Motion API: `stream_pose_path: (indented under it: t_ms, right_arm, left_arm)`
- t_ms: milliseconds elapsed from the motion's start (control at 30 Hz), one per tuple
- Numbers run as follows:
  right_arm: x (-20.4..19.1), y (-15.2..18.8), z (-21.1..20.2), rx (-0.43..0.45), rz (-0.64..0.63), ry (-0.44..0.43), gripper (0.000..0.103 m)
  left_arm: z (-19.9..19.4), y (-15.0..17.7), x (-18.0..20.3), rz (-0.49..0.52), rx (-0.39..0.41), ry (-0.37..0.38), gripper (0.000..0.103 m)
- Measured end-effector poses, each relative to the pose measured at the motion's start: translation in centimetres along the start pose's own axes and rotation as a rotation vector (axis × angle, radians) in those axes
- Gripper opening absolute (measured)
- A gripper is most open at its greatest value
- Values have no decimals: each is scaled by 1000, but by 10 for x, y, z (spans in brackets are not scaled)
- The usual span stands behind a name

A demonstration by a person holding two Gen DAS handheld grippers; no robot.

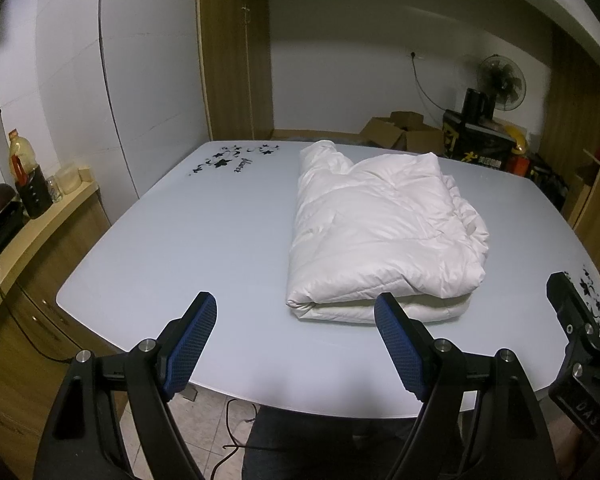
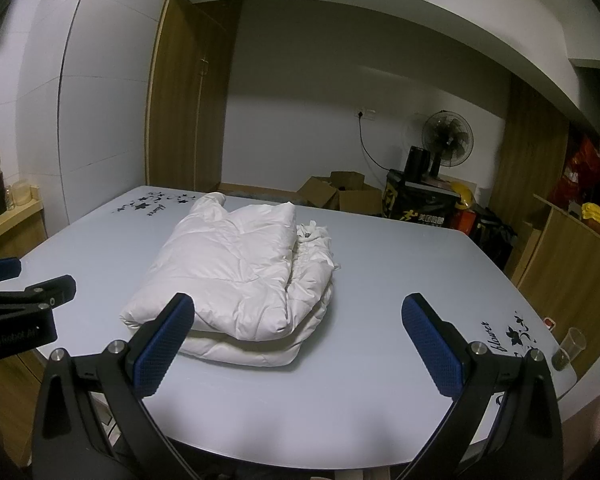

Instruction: Fold large clothes

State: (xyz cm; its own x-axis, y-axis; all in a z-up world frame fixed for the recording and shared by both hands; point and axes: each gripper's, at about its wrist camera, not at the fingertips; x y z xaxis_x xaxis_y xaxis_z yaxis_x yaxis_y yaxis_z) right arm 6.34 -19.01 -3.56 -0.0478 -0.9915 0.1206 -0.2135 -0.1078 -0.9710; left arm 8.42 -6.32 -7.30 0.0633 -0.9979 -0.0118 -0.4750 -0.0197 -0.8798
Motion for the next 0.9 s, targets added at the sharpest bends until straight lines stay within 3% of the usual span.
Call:
stream_pose_path:
  t_ms: [900]
  right_arm:
    - [-5,4,-2,-3,-23,-15,103]
  left_arm:
    - [1,-1,-4,-9,-1,26,82]
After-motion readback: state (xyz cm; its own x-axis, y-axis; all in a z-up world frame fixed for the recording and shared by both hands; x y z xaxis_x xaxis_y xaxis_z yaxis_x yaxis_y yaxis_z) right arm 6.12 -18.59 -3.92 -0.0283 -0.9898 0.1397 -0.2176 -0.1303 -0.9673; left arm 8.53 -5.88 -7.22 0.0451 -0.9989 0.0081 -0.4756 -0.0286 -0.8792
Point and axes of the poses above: each gripper's, at about its wrist camera, not at the fingertips, and z roughly the way its jaws point, x to its right, y to its underside, and after that the axes turned 11 degrees about x, right-handed
